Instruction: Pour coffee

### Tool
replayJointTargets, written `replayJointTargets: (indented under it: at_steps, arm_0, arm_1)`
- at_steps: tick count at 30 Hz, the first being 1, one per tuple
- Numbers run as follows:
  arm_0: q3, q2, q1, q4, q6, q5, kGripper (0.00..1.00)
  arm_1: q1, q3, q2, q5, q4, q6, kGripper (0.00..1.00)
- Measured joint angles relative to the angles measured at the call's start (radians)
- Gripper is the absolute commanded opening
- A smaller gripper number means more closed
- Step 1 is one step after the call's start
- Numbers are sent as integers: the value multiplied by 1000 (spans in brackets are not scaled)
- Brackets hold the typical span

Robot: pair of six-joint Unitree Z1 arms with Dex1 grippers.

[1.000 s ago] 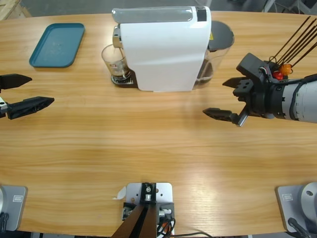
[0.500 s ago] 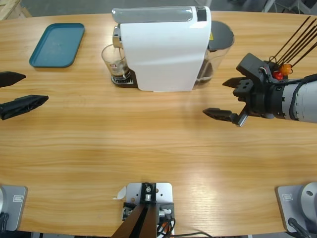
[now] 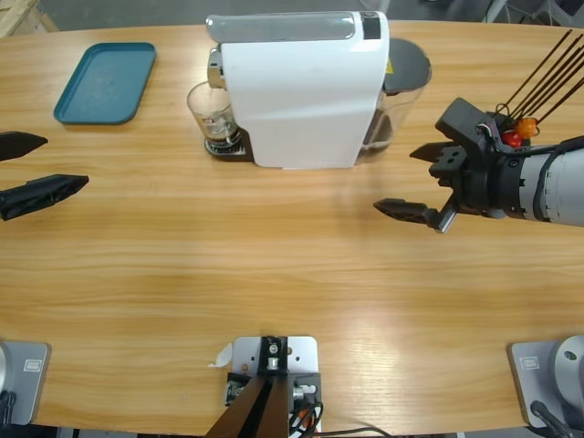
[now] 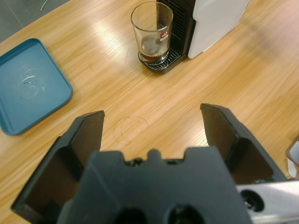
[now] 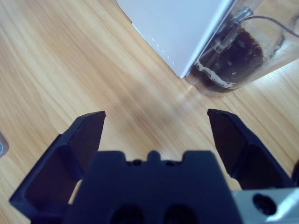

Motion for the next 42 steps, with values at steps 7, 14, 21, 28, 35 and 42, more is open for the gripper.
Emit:
replayJointTargets:
  at_steps: [7, 14, 21, 28, 35, 42]
  arm_0:
    - [0, 0, 0, -16, 3, 1, 890]
    - [0, 39, 0, -113, 39, 3, 890]
    - [20, 197, -1, -240, 50, 2, 890]
    - [159, 346, -1, -494, 60, -60, 885]
    - [217, 533, -1, -779, 85, -138, 885]
    - [220, 724, -2, -1045, 87, -131, 885]
  arm_1:
    - [0, 0, 0, 0, 0, 0, 982]
    - [0, 0, 17, 0, 0, 0, 982]
    - [0, 0, 23, 0, 0, 0, 982]
    - [1, 0, 54, 0, 0, 0, 982]
    - [1, 0, 63, 0, 0, 0, 982]
    - [1, 0, 72, 1, 0, 0, 982]
